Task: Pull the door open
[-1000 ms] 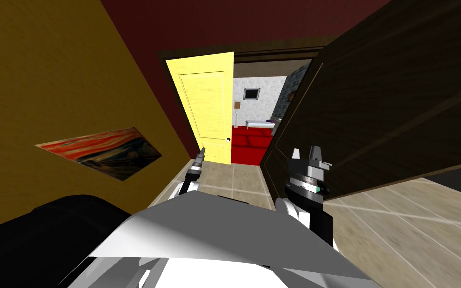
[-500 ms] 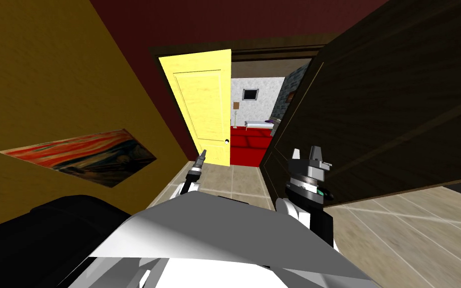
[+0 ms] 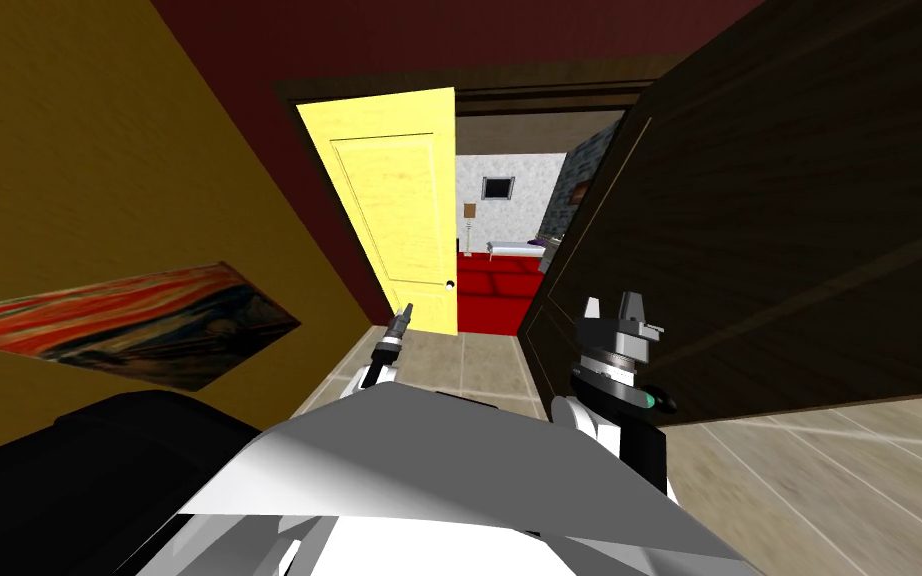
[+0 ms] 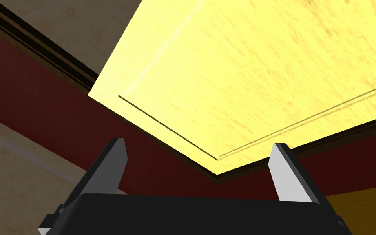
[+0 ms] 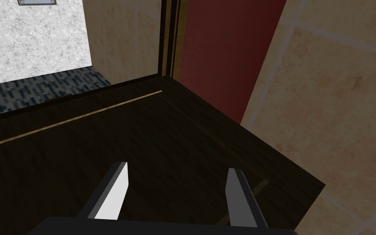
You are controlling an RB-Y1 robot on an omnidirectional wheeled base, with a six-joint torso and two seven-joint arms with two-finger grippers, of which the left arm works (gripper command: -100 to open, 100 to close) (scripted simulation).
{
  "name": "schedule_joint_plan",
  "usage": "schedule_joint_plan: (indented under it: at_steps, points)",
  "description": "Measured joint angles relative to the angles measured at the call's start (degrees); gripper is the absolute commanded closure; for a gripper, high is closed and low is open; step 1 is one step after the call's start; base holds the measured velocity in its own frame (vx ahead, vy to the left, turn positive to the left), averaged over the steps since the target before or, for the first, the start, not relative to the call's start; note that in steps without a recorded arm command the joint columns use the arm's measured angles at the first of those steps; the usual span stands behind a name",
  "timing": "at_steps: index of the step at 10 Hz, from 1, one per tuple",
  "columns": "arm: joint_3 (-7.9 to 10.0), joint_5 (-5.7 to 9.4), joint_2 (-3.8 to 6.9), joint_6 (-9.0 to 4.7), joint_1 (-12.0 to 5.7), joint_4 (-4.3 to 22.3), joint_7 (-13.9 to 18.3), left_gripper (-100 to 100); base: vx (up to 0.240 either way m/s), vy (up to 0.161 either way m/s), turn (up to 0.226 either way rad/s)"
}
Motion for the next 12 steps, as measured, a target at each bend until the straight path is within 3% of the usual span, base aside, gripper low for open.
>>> schedule_joint_plan:
  at_steps: [4, 12]
  points:
    - [1.81, -1.36, 0.08, -1.83, -1.05, 4.93, -4.73, -100, 0.101, -0.022, -0.038]
    - [5.14, -4.31, -0.80, -4.79, -3.48, 14.28, -14.55, -100, 0.103, -0.013, -0.038]
